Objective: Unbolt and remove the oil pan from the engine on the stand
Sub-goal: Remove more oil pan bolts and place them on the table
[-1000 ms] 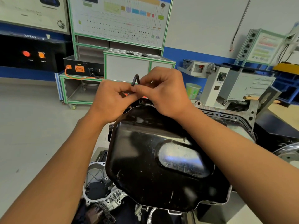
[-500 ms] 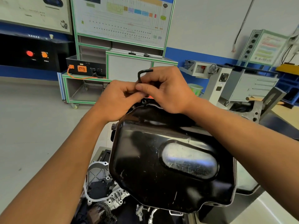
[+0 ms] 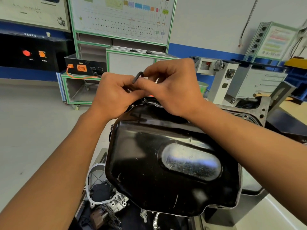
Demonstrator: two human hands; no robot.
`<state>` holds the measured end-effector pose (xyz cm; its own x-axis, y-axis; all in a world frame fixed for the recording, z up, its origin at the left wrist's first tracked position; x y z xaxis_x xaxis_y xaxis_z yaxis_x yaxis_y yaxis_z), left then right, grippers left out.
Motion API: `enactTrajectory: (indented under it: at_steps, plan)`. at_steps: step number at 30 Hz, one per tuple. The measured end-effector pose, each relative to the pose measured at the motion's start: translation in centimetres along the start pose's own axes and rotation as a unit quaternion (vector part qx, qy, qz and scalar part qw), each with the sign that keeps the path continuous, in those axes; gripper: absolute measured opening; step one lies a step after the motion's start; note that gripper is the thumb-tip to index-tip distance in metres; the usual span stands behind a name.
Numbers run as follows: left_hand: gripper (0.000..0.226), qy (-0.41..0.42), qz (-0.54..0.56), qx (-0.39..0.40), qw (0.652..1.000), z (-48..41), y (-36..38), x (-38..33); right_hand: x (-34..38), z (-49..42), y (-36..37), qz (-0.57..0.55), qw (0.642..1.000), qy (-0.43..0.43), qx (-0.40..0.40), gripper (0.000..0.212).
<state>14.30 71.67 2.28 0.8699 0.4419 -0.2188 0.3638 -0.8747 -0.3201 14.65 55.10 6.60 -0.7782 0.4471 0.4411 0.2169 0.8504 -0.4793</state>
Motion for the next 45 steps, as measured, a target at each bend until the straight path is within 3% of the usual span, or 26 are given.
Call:
enactTrajectory:
  at_steps: [4, 14, 18, 21, 29, 34, 37, 40, 43, 45]
  plan:
    - [0.027, -0.018, -0.009, -0.021, 1.000, 0.2, 0.1, 0.8, -0.3, 0.0, 0.2, 0.043, 0.999, 0.001, 0.029, 0.016]
    - [0.011, -0.043, -0.016, -0.027, 0.999, 0.3, 0.3, 0.5, -0.3, -0.1, 0.6, 0.062, 0.995, -0.033, 0.066, 0.016]
    - [0.012, -0.051, 0.025, 0.003, 0.998, 0.3, 0.1, 0.1, -0.3, -0.4, 0.7, 0.086, 0.989, -0.048, 0.111, 0.015]
    - [0.036, -0.054, 0.045, 0.059, 0.996, 0.2, -0.2, -0.1, -0.3, -0.6, 0.5, 0.078, 0.985, -0.059, 0.140, 0.013]
    - [0.027, -0.105, 0.102, 0.090, 0.985, 0.3, -0.2, -0.1, -1.2, -0.9, 0.1, 0.069, 0.983, -0.067, 0.158, 0.019]
    - [0.014, -0.061, 0.022, 0.036, 0.997, 0.3, -0.2, -0.3, -1.1, -0.6, -0.1, 0.025, 0.995, -0.027, 0.095, 0.023]
    - [0.024, -0.032, -0.010, 0.013, 0.999, 0.2, -0.2, -0.4, -0.8, -0.6, 0.3, 0.001, 0.999, -0.007, 0.050, 0.024]
    - [0.038, -0.025, 0.007, -0.006, 1.000, 0.0, -0.3, -0.9, -0.1, -0.6, 0.7, 0.010, 0.999, -0.020, 0.040, 0.019]
    - [0.014, -0.026, -0.013, -0.016, 0.999, 0.0, 0.1, -0.5, -0.1, -0.5, 0.7, 0.011, 0.998, -0.031, 0.047, 0.017]
    - [0.029, -0.029, -0.031, -0.014, 0.999, 0.1, 0.1, -0.1, 0.1, -0.5, 0.7, 0.023, 0.998, -0.036, 0.052, 0.025]
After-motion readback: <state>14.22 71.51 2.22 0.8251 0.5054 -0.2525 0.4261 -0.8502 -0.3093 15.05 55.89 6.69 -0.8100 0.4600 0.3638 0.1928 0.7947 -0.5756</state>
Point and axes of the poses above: each hand's wrist, its own z-axis away from the middle knuckle, its own y-axis out of the palm, x = y × z, the point moved 1 cm from there along -z, towards the middle knuckle, and after that the axes turned 13 degrees about y, right-handed, at the moved point
